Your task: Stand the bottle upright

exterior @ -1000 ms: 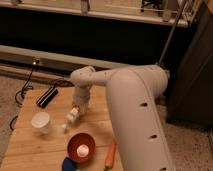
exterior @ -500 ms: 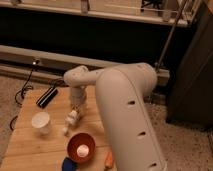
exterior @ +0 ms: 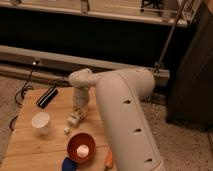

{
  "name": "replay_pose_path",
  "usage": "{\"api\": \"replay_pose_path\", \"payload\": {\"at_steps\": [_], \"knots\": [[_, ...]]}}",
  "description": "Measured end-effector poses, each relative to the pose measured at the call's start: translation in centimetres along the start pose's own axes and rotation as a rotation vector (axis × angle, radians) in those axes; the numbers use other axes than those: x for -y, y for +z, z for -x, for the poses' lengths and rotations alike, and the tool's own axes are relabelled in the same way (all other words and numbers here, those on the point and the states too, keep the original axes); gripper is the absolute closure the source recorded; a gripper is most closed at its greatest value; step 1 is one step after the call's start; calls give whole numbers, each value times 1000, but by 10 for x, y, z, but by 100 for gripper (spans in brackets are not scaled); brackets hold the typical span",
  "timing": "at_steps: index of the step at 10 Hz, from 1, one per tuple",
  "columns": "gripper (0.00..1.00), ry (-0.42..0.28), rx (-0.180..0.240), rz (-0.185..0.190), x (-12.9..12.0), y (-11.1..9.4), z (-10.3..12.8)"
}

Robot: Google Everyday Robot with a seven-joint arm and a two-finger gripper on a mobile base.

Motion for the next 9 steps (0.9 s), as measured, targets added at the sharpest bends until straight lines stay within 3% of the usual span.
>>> {"api": "replay_pose_path", "payload": {"at_steps": [2,5,7,9], "knots": [[70,1,19,21,-4,2,13],[41,-5,75,41,-7,-15,17],[23,-3,91,27,-6,-26,9],[20,16,73,2,-2,-26,3]]}}
